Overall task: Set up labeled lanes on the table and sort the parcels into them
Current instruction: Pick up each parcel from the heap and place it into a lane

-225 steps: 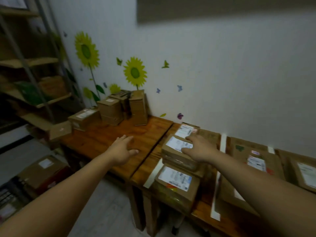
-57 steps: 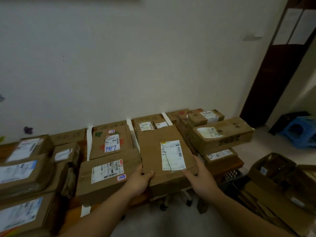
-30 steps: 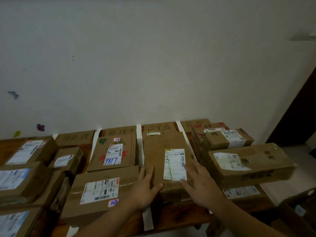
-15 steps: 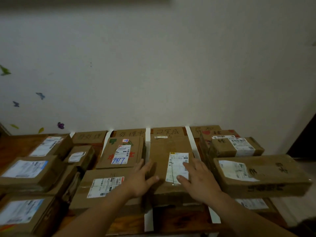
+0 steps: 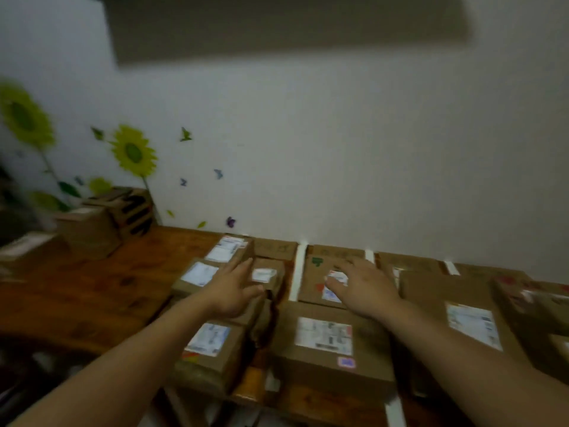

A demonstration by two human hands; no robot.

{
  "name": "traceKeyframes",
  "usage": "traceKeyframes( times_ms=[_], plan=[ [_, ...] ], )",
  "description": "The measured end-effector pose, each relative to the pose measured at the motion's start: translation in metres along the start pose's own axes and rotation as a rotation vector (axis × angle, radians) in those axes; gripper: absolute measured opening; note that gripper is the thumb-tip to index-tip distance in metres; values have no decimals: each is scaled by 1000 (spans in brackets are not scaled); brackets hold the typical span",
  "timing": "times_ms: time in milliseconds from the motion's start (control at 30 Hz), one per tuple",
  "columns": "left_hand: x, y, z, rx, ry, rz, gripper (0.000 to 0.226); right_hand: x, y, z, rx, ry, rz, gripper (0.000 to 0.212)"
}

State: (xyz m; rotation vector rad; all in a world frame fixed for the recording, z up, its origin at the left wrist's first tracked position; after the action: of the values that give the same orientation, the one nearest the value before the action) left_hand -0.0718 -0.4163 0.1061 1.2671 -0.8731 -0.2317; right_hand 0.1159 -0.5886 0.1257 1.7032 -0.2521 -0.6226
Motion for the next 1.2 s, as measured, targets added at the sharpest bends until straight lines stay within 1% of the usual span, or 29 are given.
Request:
traceKeyframes(
  times_ms=[133,300,433,600,833,967,1200],
  plan=[
    [-102,74,28,55,126,-38,73,-114,-25,-36,-24,71,-71,61],
    [-223,147,62,106,289,33,76,-243,-52,-66,-55,193,-150,61],
    [-293,190,76,155,384,61,76,-327,-70,-93,-93,300,-141,63],
    [-381,224,80,179,498,85,78,-422,-110,-139,-168,365,-183,69],
    [-519,275,49,190,620,-21,75,-552,-192,-233,-232,413,-235,65],
    [-590,305,19,189,689,5,73,-620,-237,-288,-313,416,-288,65],
    [-684,337,-41,165,714,0,75,-701,-299,-346,-441,402,-320,63]
  ],
)
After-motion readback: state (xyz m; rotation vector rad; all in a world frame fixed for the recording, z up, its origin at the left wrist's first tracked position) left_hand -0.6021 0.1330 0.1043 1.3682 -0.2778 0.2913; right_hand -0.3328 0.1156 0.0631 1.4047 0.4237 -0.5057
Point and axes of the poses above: each hand's wrist, its own z-axis away from the middle knuckle, its own y-axis out of the back of the hand, x = y × z, the point moved 6 cm from there along -z, towards the middle knuckle, and after that the axes turned 5 degrees about x, right-handed, at the moved point
